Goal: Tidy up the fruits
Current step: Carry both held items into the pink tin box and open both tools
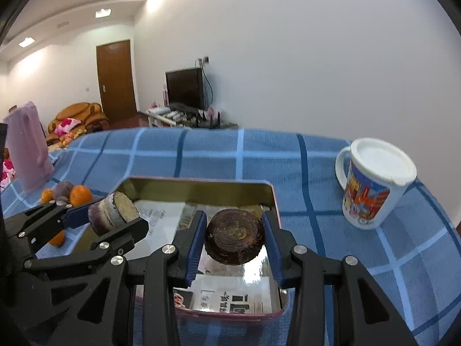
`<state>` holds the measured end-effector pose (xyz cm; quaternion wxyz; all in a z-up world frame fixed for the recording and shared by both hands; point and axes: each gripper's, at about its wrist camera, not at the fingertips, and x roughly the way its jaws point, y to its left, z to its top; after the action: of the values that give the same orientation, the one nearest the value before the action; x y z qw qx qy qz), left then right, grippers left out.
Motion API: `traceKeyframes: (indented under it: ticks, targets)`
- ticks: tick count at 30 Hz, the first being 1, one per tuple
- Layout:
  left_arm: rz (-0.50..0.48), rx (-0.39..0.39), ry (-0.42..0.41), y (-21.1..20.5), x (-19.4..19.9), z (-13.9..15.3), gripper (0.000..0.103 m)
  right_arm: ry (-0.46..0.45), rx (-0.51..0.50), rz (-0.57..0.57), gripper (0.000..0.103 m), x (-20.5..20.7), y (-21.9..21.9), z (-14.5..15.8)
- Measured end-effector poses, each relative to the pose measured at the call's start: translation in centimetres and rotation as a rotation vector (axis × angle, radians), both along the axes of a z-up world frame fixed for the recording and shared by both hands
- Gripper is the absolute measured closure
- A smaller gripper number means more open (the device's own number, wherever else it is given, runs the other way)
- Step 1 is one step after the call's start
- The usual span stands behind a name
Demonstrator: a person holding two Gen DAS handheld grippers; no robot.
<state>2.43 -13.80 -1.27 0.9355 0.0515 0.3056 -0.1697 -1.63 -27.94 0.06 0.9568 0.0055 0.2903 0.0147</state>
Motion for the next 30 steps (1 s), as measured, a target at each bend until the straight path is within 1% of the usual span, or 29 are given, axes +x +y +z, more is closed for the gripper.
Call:
traceKeyframes:
  ticks: [2, 5, 8, 19, 22, 26, 29, 30]
  targets:
    - [-0.001, -0.010, 0.018, 0.1, 0.3, -0.2, 0.051, 0.021, 0.001, 0.002, 0.061, 0.2, 0.1, -0.4]
    - [0.000, -0.011, 0.053, 0.3, 0.8, -0.5, 0.051, 0.033, -0.031, -0.002, 0.061, 0.4, 0.6, -0.7]
    - [0.003, -0.008, 0.077, 0.3, 1.2, -0.7, 0.051, 0.049, -0.022, -0.006, 0.061, 0.5, 0.5, -0.9]
    - [0.005, 0.018, 0.085, -0.1, 1.3, -1.2, 0.051, 0.089, 0.057, -0.007, 0.061, 0.8, -0.3, -1.4]
    - [0.019, 0.028, 0.072, -0.2, 1.2, -1.1, 0.050, 0.099, 0.086, -0.014, 0.058, 0.8, -0.7, -1.5]
    - [0.033, 0.030, 0.040, -0.1, 0.8, -0.7, 0.049, 0.086, 0.114, -0.018, 0.056, 0.7, -0.9, -1.4]
    - [0.049, 0.022, 0.019, 0.2, 0.5, -0.4, 0.040, 0.063, 0.143, -0.028, 0.056, 0.2, -1.3, -1.2]
    - [0.054, 0.014, 0.012, 0.4, 0.4, -0.3, 0.035, 0.051, 0.152, -0.032, 0.055, 0.1, -1.4, -1.0]
